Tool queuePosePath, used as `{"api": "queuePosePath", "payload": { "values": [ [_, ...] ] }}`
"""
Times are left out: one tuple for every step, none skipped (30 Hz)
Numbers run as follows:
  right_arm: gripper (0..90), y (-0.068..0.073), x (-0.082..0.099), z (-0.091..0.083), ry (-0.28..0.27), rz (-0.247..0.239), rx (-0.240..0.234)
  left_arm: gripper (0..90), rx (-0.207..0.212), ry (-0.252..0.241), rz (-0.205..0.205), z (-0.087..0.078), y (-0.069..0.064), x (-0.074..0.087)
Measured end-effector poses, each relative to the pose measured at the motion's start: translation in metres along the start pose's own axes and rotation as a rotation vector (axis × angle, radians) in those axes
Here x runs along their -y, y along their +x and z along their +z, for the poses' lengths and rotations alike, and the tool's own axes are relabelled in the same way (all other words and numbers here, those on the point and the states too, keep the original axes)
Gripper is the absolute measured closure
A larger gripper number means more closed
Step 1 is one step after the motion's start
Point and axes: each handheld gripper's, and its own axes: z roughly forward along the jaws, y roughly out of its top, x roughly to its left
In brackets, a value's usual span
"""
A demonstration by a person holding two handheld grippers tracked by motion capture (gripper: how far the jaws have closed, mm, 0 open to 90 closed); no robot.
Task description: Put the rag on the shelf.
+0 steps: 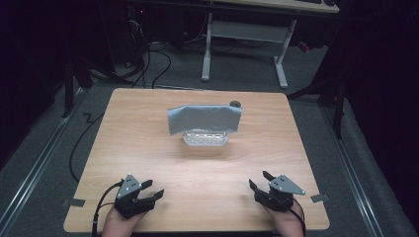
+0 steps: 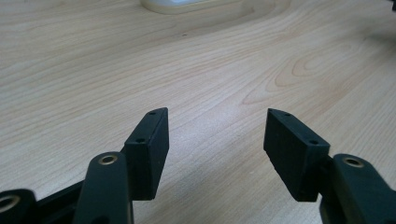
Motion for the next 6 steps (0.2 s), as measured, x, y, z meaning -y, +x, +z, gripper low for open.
{"api": "queuePosePath", "payload": {
  "values": [
    [38.3,-0.0012,0.0007,0.0004,-0.001,0.003,0.005,40.8,-0.004,0.004,0.013,0.0009,0.0003,-0.0004],
    [38.6,-0.002,0.0015,0.0016,0.003,0.006,0.012,40.7,-0.004,0.004,0.009,0.0017,0.001,-0.0006],
    [38.6,-0.0027,0.0019,0.0026,0.008,0.012,0.01,40.7,0.0,0.0,-0.001,0.0022,0.0025,-0.0011],
    [38.6,-0.0035,0.0023,0.0038,0.012,0.02,0.004,40.7,0.004,0.0,-0.007,0.0018,0.0042,-0.0016],
    [38.6,-0.0035,0.0025,0.0049,0.01,0.025,0.002,40.7,0.002,-0.007,-0.012,0.0013,0.0055,-0.0018],
    [38.6,-0.0025,0.0025,0.0057,0.009,0.019,0.004,40.7,0.0,-0.006,-0.01,0.0007,0.0063,-0.0018]
  ]
}}
